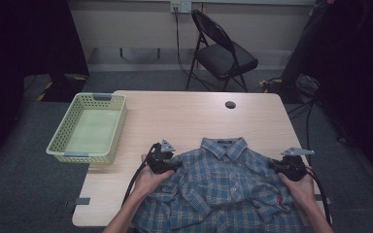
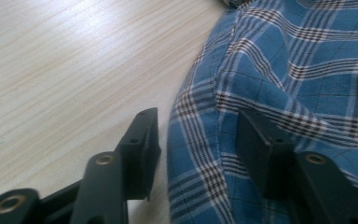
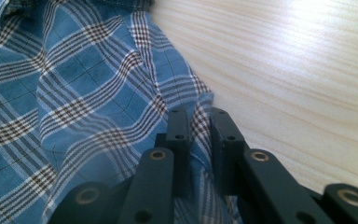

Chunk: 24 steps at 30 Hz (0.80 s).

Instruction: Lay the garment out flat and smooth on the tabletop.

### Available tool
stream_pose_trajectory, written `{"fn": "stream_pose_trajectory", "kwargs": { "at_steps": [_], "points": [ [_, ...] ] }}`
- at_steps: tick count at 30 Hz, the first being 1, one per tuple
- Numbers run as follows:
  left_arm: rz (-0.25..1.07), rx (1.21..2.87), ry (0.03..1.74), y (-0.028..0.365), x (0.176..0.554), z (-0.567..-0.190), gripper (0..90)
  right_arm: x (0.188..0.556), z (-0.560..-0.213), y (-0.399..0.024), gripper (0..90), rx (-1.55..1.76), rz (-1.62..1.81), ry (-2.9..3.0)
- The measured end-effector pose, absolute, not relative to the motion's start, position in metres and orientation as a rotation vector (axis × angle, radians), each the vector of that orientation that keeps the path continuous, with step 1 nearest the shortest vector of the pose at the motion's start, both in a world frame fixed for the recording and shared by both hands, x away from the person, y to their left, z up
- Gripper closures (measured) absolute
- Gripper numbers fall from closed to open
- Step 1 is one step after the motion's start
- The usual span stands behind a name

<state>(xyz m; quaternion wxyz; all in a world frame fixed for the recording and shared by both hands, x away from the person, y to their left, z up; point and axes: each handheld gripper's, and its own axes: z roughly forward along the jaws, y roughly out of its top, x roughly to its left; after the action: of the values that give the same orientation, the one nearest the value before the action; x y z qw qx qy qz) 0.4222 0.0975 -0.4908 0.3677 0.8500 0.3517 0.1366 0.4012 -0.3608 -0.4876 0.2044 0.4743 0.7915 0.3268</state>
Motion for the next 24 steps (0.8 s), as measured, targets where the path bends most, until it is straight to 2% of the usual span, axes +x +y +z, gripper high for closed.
{"fn": "stream_pose_trajectory", "kwargs": {
  "at_steps": [1, 2, 3, 5, 18, 24],
  "points": [
    [0.32, 2.175, 0.887, 0.096, 0.419, -0.491, 68.3, 0.401, -0.488, -0.361, 79.8, 1.329, 0.914, 2.204],
    [0.32, 2.175, 0.887, 0.096, 0.419, -0.491, 73.0, 0.401, -0.488, -0.36, 79.9, 1.332, 0.911, 2.202],
    [0.308, 2.161, 0.888, 0.097, 0.418, -0.492, 73.0, 0.401, -0.488, -0.36, 79.9, 1.332, 0.911, 2.202],
    [0.282, 2.13, 0.883, 0.098, 0.417, -0.494, 84.8, 0.401, -0.487, -0.36, 79.9, 1.334, 0.903, 2.201],
    [0.252, 2.146, 0.888, 0.102, 0.412, -0.492, 86.1, 0.394, -0.487, -0.361, 80.7, 1.332, 0.921, 2.221],
    [0.259, 2.209, 0.891, 0.102, 0.404, -0.487, 86.1, 0.387, -0.486, -0.36, 82.6, 1.314, 0.928, 2.253]
  ]
}}
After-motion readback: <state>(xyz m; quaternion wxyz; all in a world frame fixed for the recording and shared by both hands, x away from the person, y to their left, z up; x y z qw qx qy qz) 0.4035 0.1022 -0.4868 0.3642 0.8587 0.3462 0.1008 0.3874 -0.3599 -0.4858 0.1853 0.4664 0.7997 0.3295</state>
